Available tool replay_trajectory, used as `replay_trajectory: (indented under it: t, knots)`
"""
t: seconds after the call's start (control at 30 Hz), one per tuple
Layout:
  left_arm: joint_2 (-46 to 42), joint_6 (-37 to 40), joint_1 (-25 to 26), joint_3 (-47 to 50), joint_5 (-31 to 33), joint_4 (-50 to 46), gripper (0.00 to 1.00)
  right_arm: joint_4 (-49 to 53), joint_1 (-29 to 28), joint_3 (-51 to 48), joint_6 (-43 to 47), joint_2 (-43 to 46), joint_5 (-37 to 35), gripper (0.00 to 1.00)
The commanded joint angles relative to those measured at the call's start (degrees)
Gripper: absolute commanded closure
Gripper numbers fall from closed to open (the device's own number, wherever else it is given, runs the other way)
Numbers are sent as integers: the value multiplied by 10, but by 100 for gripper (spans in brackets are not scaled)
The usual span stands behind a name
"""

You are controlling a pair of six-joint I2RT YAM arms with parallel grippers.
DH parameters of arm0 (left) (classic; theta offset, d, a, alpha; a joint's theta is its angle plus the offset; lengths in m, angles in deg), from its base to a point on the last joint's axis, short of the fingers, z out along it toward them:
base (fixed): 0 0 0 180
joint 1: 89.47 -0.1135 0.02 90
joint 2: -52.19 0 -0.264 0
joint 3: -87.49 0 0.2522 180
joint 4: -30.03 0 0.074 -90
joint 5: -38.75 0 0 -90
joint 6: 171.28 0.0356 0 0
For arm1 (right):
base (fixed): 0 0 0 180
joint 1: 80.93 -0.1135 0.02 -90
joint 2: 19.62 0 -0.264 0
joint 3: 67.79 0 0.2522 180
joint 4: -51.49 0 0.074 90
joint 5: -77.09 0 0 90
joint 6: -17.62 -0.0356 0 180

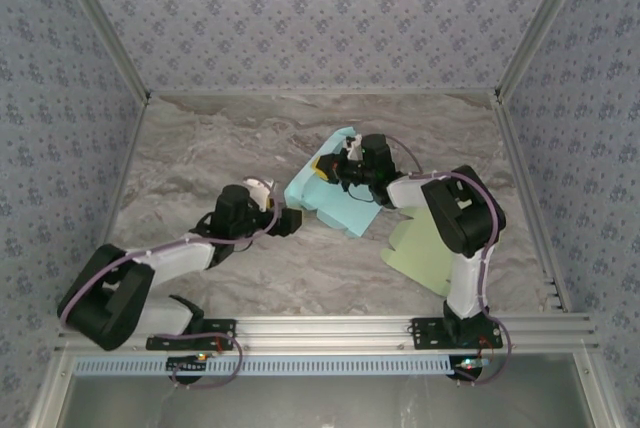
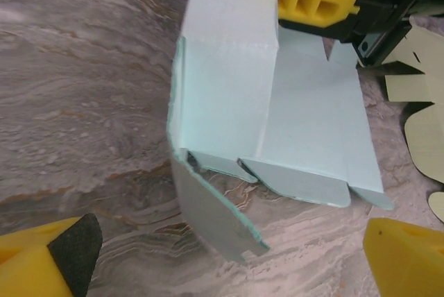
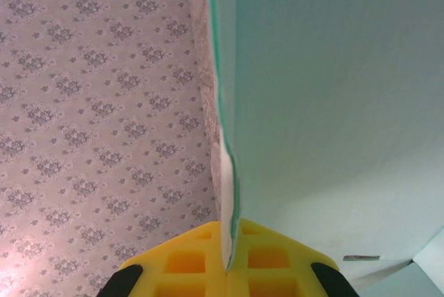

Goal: Fold the paper box

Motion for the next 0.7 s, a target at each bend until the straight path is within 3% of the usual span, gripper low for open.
replay_trajectory:
  t: [0.0,0.27,0.4,0.53,0.67]
  knots:
    - [-42,-3,0,28,54,13,1,-16,3,-2,10,-12,19,100]
    - [-122,15,0,90,88,36,3,-34,8,-2,-11,-25,25,100]
    - [-107,29,0,67,178,-60,3,-39,7,-2,-17,-29,31,100]
    - [-49,27,-1,39,166,-53,4,-47,6,-2,-27,-28,35,100]
    - [-8,30,-1,41,130,35,4,-51,6,-6,-30,-27,36,100]
